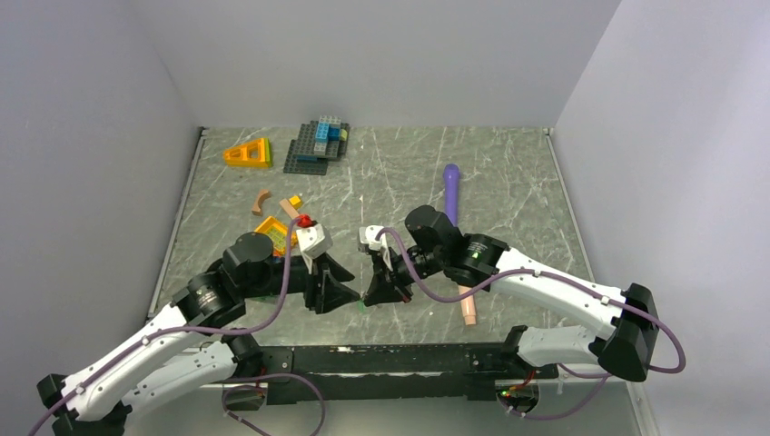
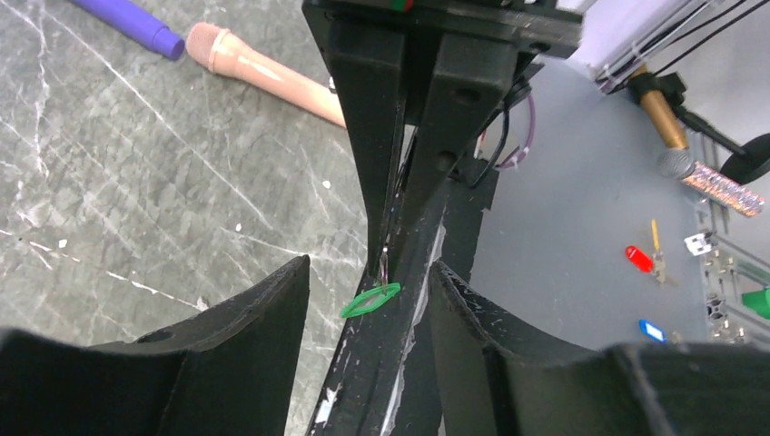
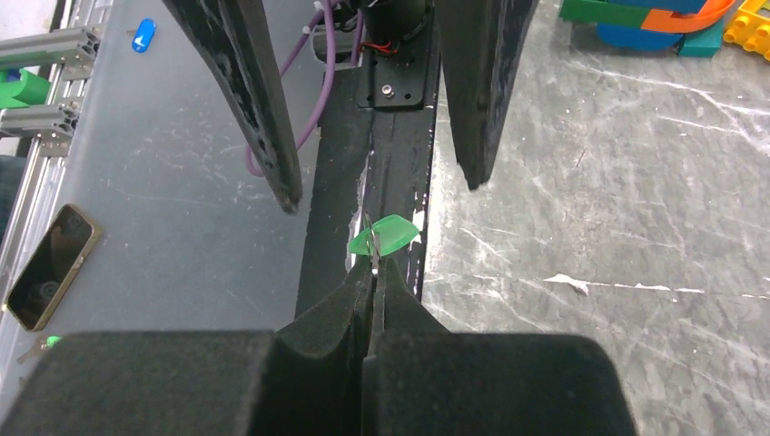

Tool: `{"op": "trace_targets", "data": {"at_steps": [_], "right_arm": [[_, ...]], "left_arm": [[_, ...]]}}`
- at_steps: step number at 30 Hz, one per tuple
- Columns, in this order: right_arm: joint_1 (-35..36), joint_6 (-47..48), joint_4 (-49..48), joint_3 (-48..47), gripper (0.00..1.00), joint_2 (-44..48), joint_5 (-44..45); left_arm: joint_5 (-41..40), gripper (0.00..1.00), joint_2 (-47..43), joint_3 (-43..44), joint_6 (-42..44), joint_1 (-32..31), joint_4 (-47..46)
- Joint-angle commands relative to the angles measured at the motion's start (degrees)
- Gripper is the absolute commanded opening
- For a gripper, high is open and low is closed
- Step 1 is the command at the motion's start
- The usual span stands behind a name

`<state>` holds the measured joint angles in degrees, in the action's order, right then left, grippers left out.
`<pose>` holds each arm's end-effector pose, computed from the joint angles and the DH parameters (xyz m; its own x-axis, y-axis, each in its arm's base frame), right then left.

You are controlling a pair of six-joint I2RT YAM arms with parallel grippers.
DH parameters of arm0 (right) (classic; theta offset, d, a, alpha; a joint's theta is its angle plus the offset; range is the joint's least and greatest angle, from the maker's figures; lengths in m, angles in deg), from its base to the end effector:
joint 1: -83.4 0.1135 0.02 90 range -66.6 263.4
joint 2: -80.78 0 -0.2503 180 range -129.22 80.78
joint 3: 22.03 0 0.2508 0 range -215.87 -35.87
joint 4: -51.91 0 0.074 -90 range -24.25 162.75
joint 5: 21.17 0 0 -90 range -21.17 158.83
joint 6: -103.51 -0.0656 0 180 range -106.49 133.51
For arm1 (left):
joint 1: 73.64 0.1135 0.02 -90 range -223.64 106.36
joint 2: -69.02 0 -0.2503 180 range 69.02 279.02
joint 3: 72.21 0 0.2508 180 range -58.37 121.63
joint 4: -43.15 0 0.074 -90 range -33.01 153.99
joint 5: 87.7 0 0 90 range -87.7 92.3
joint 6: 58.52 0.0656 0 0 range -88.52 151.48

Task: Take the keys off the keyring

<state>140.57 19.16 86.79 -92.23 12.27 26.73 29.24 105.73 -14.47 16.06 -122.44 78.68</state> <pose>0.1157 0.2605 0.2866 -0.2040 -0.4509 -0.8689 -0.9524 -0.1141 0.2828 0.0973 -0.1563 0.3200 -0.4142 0.1132 -0.9031 0.8813 0.2980 -0.3668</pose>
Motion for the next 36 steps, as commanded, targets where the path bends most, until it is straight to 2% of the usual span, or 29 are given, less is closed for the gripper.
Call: {"op": "trace_targets", "data": {"at_steps": [1, 7, 14, 25, 36], "right_arm": [[0.2, 1.5, 0.9, -3.1, 0.00, 0.4, -0.8], [0.2, 1.9, 1.8, -3.6, 0.00, 0.6, -0.4], [0.2, 1.9, 2.6, -3.8, 0.00, 0.8, -0.4], [0.3, 2.4, 3.7, -3.7, 0.00, 1.6, -0.2], [0.3, 2.6, 3.7, -3.9, 0.00, 2.1, -0.1]], "left_arm": [[-5.4, 0.55, 2.3, 1.1, 2.2, -3.9, -0.9], [-10.4, 0.50, 5.3, 2.4, 3.2, -8.5, -0.3], [-13.9, 0.39, 6.7, 3.6, 3.7, -10.6, 0.5], [-14.6, 0.32, 7.1, 4.8, 4.2, -11.5, 1.9], [-14.1, 0.32, 9.7, 5.5, 4.6, -12.5, 2.7]]}}
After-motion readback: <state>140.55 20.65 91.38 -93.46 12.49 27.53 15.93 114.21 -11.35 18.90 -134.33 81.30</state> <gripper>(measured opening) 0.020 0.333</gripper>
